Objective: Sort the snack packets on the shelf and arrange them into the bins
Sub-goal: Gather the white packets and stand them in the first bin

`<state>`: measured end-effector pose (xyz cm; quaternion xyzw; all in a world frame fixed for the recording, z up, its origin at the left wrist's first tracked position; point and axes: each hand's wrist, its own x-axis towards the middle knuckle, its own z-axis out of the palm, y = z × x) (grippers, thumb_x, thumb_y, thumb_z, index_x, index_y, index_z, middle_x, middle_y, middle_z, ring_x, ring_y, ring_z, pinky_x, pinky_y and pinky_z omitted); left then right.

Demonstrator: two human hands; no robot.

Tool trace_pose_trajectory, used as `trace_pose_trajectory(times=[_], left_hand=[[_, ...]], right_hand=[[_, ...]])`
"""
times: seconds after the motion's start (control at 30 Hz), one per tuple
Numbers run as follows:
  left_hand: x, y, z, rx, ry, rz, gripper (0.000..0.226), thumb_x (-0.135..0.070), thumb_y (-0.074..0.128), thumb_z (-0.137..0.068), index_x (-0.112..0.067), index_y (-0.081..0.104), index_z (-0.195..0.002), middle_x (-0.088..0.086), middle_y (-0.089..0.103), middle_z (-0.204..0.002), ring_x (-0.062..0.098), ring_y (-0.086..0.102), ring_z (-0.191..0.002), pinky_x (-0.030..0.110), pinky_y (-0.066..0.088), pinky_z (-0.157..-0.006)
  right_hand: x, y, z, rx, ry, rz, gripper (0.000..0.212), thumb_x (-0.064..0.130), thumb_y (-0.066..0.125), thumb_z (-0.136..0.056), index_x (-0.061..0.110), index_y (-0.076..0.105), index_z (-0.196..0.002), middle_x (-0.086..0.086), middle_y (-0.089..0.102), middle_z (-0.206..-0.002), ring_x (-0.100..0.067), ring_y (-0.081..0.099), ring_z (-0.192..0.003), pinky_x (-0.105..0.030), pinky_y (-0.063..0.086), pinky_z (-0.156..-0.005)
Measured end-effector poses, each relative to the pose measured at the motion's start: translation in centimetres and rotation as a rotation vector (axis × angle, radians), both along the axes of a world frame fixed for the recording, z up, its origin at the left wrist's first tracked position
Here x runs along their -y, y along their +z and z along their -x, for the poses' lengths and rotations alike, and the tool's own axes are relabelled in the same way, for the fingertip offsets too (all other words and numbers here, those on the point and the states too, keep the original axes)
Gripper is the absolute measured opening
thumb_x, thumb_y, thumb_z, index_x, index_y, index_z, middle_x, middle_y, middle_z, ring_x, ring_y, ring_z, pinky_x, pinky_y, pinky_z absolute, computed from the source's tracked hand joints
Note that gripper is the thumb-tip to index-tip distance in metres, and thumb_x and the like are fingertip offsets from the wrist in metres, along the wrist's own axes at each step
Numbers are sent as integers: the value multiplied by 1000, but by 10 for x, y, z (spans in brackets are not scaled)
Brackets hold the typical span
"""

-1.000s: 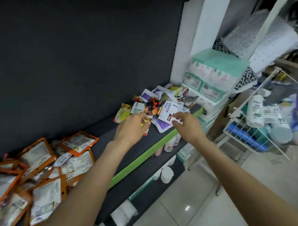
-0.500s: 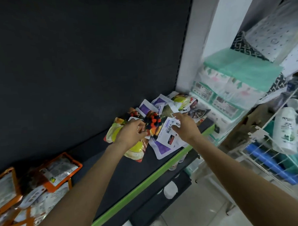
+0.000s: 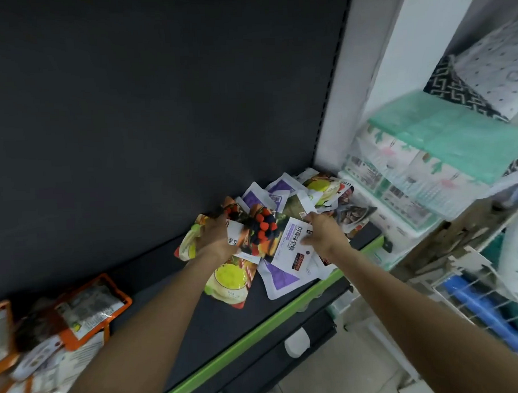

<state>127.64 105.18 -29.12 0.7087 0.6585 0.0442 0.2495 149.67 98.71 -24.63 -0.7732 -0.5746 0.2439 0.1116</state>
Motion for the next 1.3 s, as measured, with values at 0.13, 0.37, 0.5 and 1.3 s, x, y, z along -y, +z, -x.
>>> trace_pose_trajectory(times=[0.13, 0.37, 0.5, 1.3], left_hand=[[2, 18, 5, 152, 169, -48, 42, -15, 65, -88, -9, 53, -128, 15, 58, -126, 30, 56, -114, 33, 45, -93], [30, 64, 24, 305, 188, -207, 10, -13, 59, -91, -11, 67, -96, 5, 70, -97, 12, 57, -82, 15, 36, -66], [49, 80, 34, 351, 243, -226, 5, -12, 59, -91, -15, 63, -90, 3, 69, -94, 14, 62, -87, 16, 39, -71], [226, 135, 174, 479, 527, -659, 11, -14, 57, -94, -21, 60, -86, -5, 63, -85, 6, 57, -79, 17, 43, -62]], right_hand=[[-2, 13, -6, -142, -35, -115, 18, 5, 66, -85, 3, 60, -102, -8, 61, -93, -12, 54, -66, -14, 37, -48], [-21, 50, -13, -96, 63, -355, 8, 10, 64, -87, 4, 64, -92, -9, 62, -87, -25, 58, -83, -24, 24, -58], [-22, 62, -1, -124, 103, -474, 19, 11, 65, -87, 2, 68, -102, -12, 69, -96, -24, 61, -85, -17, 27, -60], [40, 106, 201, -345, 735, -480, 15, 6, 64, -86, 11, 74, -95, 1, 73, -92, -8, 63, -83, -19, 47, -76]])
